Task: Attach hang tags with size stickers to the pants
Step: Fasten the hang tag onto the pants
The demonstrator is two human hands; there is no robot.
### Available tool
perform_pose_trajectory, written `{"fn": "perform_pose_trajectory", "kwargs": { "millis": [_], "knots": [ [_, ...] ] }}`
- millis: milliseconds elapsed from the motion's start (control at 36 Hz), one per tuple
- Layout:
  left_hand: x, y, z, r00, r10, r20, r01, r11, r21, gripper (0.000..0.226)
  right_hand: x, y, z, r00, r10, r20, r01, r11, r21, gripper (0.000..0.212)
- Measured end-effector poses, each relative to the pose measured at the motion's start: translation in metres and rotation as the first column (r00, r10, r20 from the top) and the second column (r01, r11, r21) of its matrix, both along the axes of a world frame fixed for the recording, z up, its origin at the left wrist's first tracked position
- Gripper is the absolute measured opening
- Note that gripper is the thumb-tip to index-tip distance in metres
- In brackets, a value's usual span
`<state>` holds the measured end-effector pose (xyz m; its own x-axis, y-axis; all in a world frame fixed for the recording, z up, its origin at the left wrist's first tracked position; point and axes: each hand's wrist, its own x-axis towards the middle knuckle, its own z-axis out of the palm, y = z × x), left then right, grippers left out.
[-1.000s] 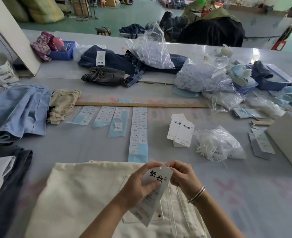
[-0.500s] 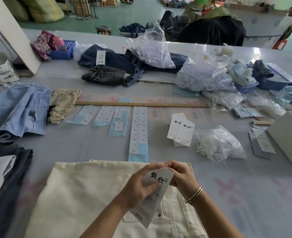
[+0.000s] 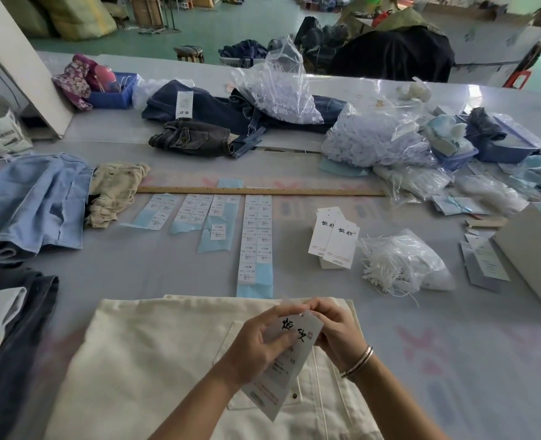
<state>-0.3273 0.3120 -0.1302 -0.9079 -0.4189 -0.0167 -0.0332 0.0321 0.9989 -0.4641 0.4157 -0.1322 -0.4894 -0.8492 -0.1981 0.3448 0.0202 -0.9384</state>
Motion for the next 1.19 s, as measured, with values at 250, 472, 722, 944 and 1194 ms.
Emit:
{"fn": "perform_pose_trajectory", "kwargs": {
  "millis": [250,472,722,944,1194],
  "knots": [
    [-0.007,0.005,-0.022,0.95,0.293,-0.106,-0.311,0.88,-0.359,0.006,0.013,0.007,-0.017,0.998,-0.05,0.035,0.046,0.992,0.122,0.019],
    [-0.009,0.019,-0.04,0.917,0.363,-0.163,-0.382,0.688,-0.617,0.015,0.031,0.021,-0.033,0.932,-0.202,0.302,0.136,0.964,0.226,0.03],
    [-0.015,0.033,-0.054,0.921,0.39,-0.008,-0.354,0.826,-0.439,0.017,0.033,0.026,-0.042,0.891,-0.283,0.356,0.188,0.942,0.278,0.022],
    [-0.029,0.011,-0.05,0.905,0.274,0.325,-0.025,0.798,-0.602,0.02,-0.005,0.042,-0.05,0.919,-0.392,-0.037,0.371,0.829,0.42,0.007],
    [-0.073,0.0,-0.034,0.887,0.073,0.456,0.225,0.794,-0.564,0.021,-0.009,0.037,-0.051,0.804,0.012,-0.595,0.276,0.878,0.391,0.019]
  ]
}}
